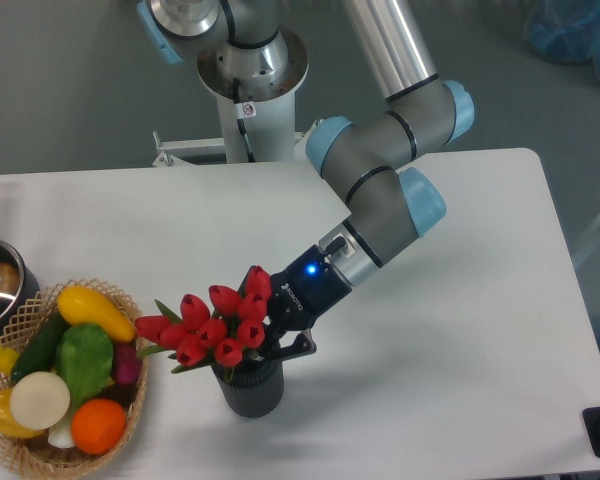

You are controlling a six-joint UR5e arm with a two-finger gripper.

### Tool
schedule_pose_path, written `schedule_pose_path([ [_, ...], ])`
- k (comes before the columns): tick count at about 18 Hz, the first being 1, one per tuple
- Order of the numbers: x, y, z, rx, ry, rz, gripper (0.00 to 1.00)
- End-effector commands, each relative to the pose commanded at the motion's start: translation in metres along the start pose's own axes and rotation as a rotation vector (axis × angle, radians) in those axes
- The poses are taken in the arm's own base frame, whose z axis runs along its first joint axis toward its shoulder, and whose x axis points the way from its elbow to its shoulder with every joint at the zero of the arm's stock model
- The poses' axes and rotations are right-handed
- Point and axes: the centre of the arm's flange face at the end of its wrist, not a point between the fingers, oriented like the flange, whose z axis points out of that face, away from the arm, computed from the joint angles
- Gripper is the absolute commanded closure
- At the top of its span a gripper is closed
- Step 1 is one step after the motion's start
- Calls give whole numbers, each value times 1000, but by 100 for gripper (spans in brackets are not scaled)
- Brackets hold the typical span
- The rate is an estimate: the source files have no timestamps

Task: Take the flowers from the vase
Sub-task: 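Lift the gripped tulip bunch straight up out of the black vase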

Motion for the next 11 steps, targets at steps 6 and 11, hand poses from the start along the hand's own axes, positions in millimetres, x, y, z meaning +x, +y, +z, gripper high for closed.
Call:
schedule_pose_path([
  [6,0,1,-2,4,-3,-14,64],
  [11,0,-12,-12,50,-17,-24,64],
])
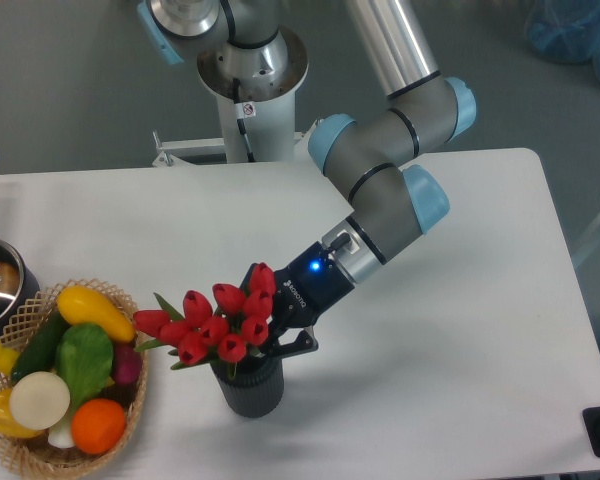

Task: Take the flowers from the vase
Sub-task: 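Lift the gripped tulip bunch straight up out of the black vase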

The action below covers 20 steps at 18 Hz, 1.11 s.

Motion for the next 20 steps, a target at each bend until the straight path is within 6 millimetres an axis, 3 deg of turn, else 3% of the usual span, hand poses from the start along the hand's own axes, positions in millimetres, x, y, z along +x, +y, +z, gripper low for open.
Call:
schedule_pose_path([
  [13,5,-44,-29,153,-32,6,63],
  [20,5,-53,-35,177,-38,18,63],
])
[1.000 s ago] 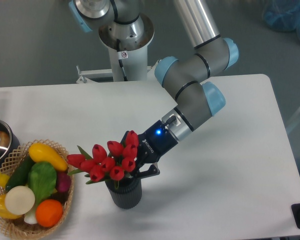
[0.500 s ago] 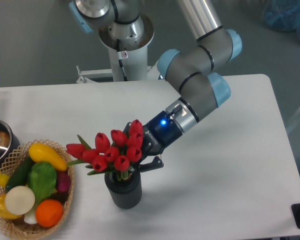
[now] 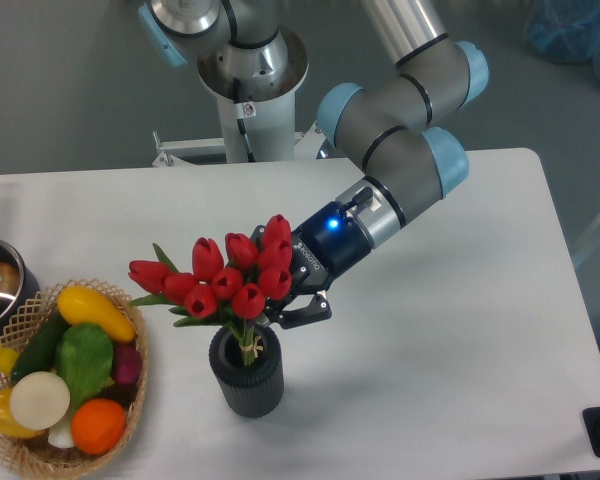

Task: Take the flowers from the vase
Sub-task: 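Lift the gripped tulip bunch straight up out of the black vase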

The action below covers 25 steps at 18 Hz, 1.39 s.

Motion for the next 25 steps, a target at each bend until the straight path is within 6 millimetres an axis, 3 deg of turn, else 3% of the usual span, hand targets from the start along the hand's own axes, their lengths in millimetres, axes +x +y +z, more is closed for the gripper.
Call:
schedule_pose_path([
  [25,16,-61,-21,23,-32,-54,63],
])
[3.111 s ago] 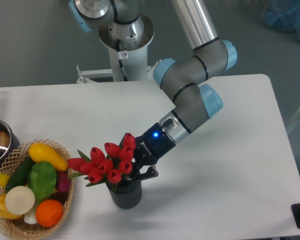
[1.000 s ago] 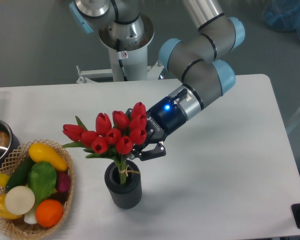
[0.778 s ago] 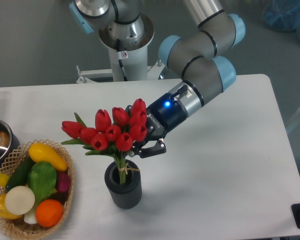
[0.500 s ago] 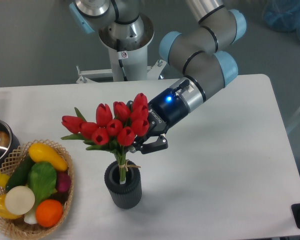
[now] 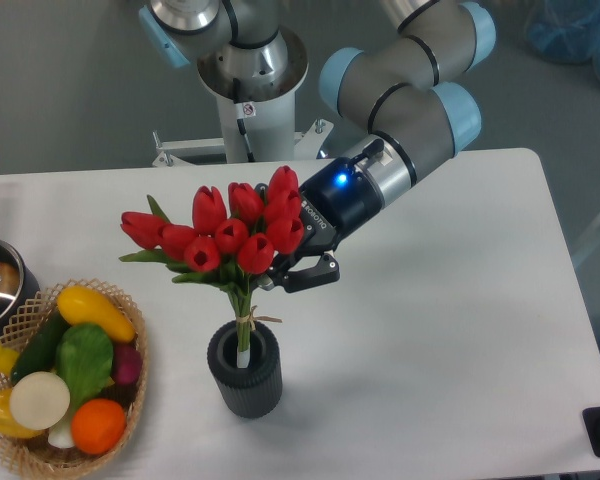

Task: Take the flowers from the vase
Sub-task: 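Lift the gripped tulip bunch straight up out of the black vase, then carry the tulip bunch up and away from the vase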

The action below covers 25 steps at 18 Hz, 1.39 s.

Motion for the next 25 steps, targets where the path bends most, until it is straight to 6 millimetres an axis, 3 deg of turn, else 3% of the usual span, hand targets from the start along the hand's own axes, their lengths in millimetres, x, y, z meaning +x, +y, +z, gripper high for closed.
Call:
schedule_pose_path([
  [13,11,-25,-14,-17,-30,-29,63],
  [19,22,-53,-54,-15,-105,-18,63],
  [25,12,-56,-97,-11,-184,-25,63],
])
